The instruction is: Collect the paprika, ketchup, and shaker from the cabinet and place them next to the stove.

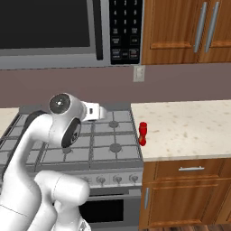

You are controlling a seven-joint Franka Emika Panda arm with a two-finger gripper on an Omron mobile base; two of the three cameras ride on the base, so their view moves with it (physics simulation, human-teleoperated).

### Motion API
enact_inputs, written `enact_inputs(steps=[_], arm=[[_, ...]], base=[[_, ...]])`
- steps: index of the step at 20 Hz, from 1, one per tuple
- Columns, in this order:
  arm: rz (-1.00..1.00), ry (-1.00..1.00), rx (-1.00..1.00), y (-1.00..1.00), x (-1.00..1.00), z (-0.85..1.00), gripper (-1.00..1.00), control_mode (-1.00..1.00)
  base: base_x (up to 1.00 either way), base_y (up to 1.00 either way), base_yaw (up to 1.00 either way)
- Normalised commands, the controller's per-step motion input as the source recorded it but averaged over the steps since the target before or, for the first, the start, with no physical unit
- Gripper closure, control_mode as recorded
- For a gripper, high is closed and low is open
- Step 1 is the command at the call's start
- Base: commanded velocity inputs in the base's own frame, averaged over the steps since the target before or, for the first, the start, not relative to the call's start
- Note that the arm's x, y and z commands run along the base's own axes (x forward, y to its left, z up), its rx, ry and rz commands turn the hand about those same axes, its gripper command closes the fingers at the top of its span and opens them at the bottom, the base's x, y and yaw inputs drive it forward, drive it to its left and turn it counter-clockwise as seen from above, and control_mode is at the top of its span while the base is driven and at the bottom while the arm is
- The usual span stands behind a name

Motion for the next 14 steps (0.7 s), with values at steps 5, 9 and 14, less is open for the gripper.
enact_inputs(steps=[5,9,14], arm=[[-0.32,0.1,0.0,0.15,-0.84,-0.02,-1.0,-1.0],[-0.26,0.03,0.0,0.02,-0.93,-0.12,-1.0,-1.0],[-0.08,0.0,0.0,-0.03,-0.98,-0.28,-1.0,-1.0]], base=[[0.0,0.0,0.0],[0.0,0.0,0.0],[0.0,0.0,0.0]])
